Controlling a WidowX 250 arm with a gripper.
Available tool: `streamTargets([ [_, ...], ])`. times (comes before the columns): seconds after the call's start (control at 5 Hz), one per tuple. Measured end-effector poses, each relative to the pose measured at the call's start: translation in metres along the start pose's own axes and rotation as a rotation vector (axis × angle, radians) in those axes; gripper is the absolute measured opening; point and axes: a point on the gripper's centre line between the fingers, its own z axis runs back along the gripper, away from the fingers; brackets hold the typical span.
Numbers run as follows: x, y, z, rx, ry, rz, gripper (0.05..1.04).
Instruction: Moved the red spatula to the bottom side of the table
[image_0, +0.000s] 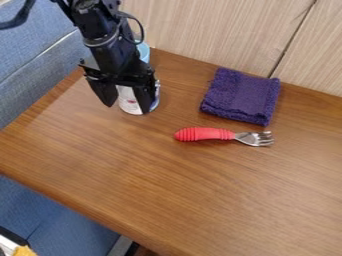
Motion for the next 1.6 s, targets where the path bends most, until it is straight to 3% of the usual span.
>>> streamTargets([
  [0.2,-0.005,0.000,-0.007,-0.008,0.034,0.000,1.000],
  [0.6,0.003,-0.020,-0.024,-0.071,0.149,-0.347,1.000],
  [0.8,0.008,-0.039,-0.036,-0.126,0.175,-0.563,1.000],
  [1.0,0.005,-0.051,-0.047,-0.202,0.169,-0.756,1.000],
  [1.4,0.011,-0.094,-0.065,-0.195,0.207,-1.104,1.000],
  [1.6,0.013,-0.111,-0.073,-0.189,0.221,-1.212,1.000],
])
